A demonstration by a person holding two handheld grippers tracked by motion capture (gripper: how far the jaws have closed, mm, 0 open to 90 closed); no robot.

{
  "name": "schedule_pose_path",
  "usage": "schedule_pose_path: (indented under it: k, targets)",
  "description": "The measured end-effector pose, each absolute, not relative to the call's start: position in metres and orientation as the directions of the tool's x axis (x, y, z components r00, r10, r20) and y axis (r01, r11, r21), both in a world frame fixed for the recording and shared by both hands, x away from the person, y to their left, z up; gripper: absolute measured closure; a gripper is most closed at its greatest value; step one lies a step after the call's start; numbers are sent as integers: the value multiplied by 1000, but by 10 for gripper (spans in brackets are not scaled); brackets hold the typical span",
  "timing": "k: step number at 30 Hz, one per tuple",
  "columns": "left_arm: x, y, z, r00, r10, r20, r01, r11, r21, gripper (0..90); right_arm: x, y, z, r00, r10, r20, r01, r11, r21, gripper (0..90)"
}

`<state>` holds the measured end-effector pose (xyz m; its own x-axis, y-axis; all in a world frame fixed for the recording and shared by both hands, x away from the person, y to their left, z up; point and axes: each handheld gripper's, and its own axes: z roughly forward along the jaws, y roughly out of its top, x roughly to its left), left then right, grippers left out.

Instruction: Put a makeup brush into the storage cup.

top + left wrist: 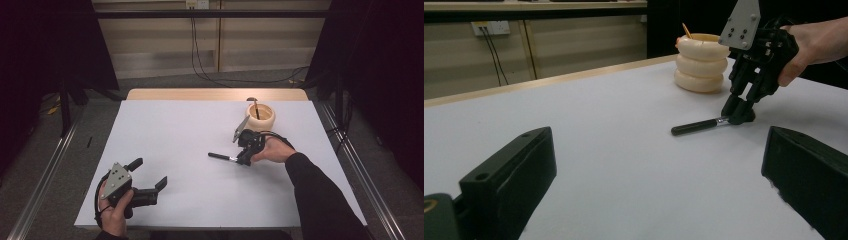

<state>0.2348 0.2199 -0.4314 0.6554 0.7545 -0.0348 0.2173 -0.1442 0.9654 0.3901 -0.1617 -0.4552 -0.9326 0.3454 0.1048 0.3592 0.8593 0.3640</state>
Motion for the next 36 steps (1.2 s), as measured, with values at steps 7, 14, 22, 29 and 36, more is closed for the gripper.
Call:
schedule_pose_path:
  k: [7, 14, 22, 29, 36]
  targets:
    - [235, 221, -431, 657, 753, -38, 217, -141, 966, 12, 390, -162, -454, -916, 378, 133, 400, 843, 359, 773]
    - [235, 221, -431, 658, 752, -38, 217, -141, 966, 12, 389, -169, -449, -901, 413, 137, 430, 801, 417, 773]
    - [235, 221, -431, 656, 754, -35, 213, -141, 967, 12, 387, -178, -441, -866, 479, 147, 482, 717, 503, 773]
    - [234, 221, -431, 654, 756, -29, 215, -149, 965, 12, 382, -186, -438, -839, 524, 145, 502, 644, 577, 773]
    - [234, 221, -431, 651, 758, -31, 216, -146, 965, 12, 376, -191, -436, -826, 547, 136, 493, 584, 645, 773]
